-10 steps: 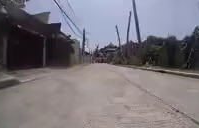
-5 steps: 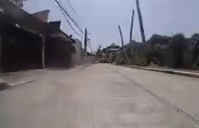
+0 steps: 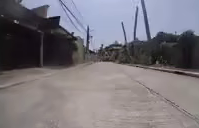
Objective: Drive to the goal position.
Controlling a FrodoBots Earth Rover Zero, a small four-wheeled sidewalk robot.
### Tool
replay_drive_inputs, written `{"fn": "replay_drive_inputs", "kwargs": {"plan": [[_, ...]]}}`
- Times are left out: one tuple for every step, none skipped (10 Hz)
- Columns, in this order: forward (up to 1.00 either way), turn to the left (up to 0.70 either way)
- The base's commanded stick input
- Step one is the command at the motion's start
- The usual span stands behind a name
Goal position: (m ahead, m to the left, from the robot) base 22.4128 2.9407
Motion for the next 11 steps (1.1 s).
{"fn": "replay_drive_inputs", "kwargs": {"plan": [[1.00, 0.00], [1.00, 0.00], [1.00, 0.00], [1.00, 0.00], [1.00, 0.00], [1.00, 0.00], [1.00, 0.00], [1.00, 0.00], [1.00, 0.00], [1.00, 0.00], [1.00, 0.00]]}}
